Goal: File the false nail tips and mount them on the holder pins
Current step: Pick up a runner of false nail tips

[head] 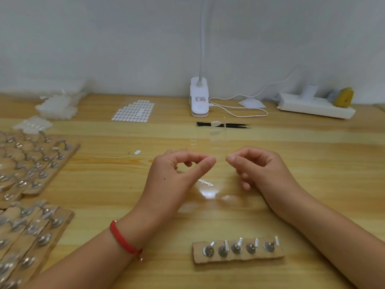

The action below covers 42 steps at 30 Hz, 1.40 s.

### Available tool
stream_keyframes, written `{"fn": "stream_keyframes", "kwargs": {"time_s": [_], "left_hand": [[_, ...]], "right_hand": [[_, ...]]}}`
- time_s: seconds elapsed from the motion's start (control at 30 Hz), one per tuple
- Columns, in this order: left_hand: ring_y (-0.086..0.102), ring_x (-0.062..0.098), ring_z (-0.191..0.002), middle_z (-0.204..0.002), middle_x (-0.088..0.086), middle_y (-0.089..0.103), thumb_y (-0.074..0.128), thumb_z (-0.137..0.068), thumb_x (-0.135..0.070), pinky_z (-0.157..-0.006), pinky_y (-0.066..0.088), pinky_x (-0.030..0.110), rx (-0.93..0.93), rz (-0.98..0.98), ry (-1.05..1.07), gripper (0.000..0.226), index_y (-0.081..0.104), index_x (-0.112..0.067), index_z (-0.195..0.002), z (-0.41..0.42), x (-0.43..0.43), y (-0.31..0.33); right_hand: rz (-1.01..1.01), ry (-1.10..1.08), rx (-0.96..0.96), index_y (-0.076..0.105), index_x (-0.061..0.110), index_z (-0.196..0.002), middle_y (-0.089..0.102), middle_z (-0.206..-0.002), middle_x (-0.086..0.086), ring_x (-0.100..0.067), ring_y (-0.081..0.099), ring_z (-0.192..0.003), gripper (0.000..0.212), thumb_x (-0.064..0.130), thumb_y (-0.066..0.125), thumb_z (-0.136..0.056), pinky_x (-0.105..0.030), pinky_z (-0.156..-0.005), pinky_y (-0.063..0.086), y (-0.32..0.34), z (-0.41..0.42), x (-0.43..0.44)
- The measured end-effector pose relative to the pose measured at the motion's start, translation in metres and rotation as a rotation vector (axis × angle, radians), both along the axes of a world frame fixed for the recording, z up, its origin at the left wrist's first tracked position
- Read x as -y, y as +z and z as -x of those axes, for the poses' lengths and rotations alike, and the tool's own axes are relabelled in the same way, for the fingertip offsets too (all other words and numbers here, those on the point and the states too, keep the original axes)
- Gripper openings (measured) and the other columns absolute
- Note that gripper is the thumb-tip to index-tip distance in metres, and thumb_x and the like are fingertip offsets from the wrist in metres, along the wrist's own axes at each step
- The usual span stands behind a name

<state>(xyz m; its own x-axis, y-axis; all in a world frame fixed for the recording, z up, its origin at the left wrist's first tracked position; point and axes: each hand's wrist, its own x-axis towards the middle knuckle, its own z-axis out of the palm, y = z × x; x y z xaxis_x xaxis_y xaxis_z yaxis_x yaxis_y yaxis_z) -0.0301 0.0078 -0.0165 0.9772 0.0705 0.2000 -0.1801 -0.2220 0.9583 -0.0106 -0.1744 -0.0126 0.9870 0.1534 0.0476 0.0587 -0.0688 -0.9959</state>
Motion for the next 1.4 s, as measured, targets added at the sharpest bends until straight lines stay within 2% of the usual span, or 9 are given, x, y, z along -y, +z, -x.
{"fn": "stream_keyframes", "kwargs": {"time_s": [0.17, 0.27, 0.4, 0.63, 0.8, 0.93, 1.03, 1.2, 1.4], "left_hand": [[0.045, 0.002, -0.046, -0.056, -0.012, 0.061, 0.072, -0.069, -0.044, -0.050, 0.040, 0.011, -0.050, 0.130, -0.105, 0.017, 0.076, -0.029, -0.075, -0.003, 0.000, 0.003], [0.032, 0.005, -0.032, -0.039, -0.009, 0.048, 0.070, -0.069, -0.044, -0.043, 0.031, 0.012, -0.138, 0.267, -0.230, 0.017, 0.074, -0.027, -0.070, 0.000, 0.001, 0.008], [0.026, 0.000, -0.028, -0.036, -0.007, 0.050, 0.064, -0.075, -0.035, -0.042, 0.028, 0.005, -0.248, 0.368, -0.409, 0.017, 0.071, -0.027, -0.062, 0.003, 0.002, 0.015], [0.026, 0.000, -0.028, -0.036, -0.007, 0.051, 0.065, -0.070, -0.040, -0.041, 0.018, 0.013, -0.288, 0.354, -0.452, 0.018, 0.071, -0.028, -0.059, 0.004, 0.003, 0.015], [0.030, 0.002, -0.031, -0.045, -0.009, 0.054, 0.072, -0.064, -0.041, -0.042, 0.023, 0.013, -0.221, 0.377, -0.283, 0.016, 0.071, -0.026, -0.059, 0.002, 0.003, 0.009], [0.037, 0.007, -0.034, -0.054, 0.009, 0.058, 0.076, -0.057, -0.047, -0.043, 0.034, 0.011, -0.062, 0.236, -0.094, 0.023, 0.072, -0.025, -0.061, 0.002, 0.004, 0.004], [0.037, 0.007, -0.033, -0.042, 0.003, 0.051, 0.076, -0.062, -0.046, -0.043, 0.034, 0.010, -0.020, 0.164, -0.071, 0.022, 0.072, -0.024, -0.062, 0.004, 0.005, 0.004], [0.035, 0.006, -0.032, -0.056, -0.007, 0.062, 0.073, -0.063, -0.047, -0.045, 0.040, 0.012, -0.058, 0.227, -0.081, 0.027, 0.075, -0.022, -0.072, 0.002, 0.005, 0.005], [0.033, 0.003, -0.033, -0.046, -0.015, 0.055, 0.069, -0.069, -0.043, -0.050, 0.040, 0.005, -0.026, 0.252, -0.007, 0.024, 0.072, -0.020, -0.076, 0.000, 0.005, 0.007]], "right_hand": [[0.037, 0.074, -0.050, 0.077, 0.021, -0.074, 0.046, -0.051, 0.012, -0.003, 0.034, -0.046, 0.030, 0.045, 0.084, -0.057, -0.013, -0.041, 0.031, 0.003, -0.003, 0.002], [-0.006, 0.174, -0.113, 0.077, 0.024, -0.072, 0.031, -0.055, 0.007, -0.005, 0.027, -0.049, 0.017, 0.038, 0.078, -0.065, -0.015, -0.042, 0.024, 0.008, -0.004, 0.006], [-0.051, 0.309, -0.179, 0.071, 0.028, -0.058, 0.026, -0.055, 0.011, -0.004, 0.023, -0.048, 0.016, 0.041, 0.069, -0.068, -0.014, -0.043, 0.019, 0.015, -0.001, 0.007], [-0.056, 0.393, -0.218, 0.070, 0.030, -0.055, 0.021, -0.058, 0.008, -0.003, 0.024, -0.047, 0.018, 0.039, 0.067, -0.070, -0.013, -0.042, 0.019, 0.017, 0.002, 0.005], [-0.116, 0.201, -0.244, 0.064, 0.022, -0.058, 0.024, -0.055, 0.008, -0.004, 0.022, -0.046, 0.019, 0.027, 0.081, -0.066, -0.013, -0.038, 0.019, 0.013, 0.001, 0.003], [0.050, -0.081, -0.022, 0.070, 0.016, -0.059, 0.039, -0.046, 0.010, -0.001, 0.032, -0.041, 0.016, 0.025, 0.081, -0.068, -0.007, -0.044, 0.033, 0.007, 0.004, -0.004], [0.102, -0.161, 0.115, 0.073, 0.013, -0.061, 0.030, -0.045, 0.010, -0.004, 0.029, -0.043, 0.015, 0.019, 0.078, -0.073, -0.010, -0.052, 0.039, 0.004, 0.006, -0.008], [0.116, -0.165, -0.054, 0.069, 0.017, -0.061, 0.041, -0.046, 0.011, -0.002, 0.032, -0.040, 0.019, 0.019, 0.074, -0.079, -0.012, -0.040, 0.029, 0.007, -0.006, 0.006], [0.691, 0.094, -0.222, 0.075, 0.018, -0.068, 0.056, -0.050, 0.012, -0.004, 0.044, -0.047, 0.017, 0.034, 0.081, -0.070, -0.020, -0.051, 0.035, 0.024, -0.016, 0.021]]}}
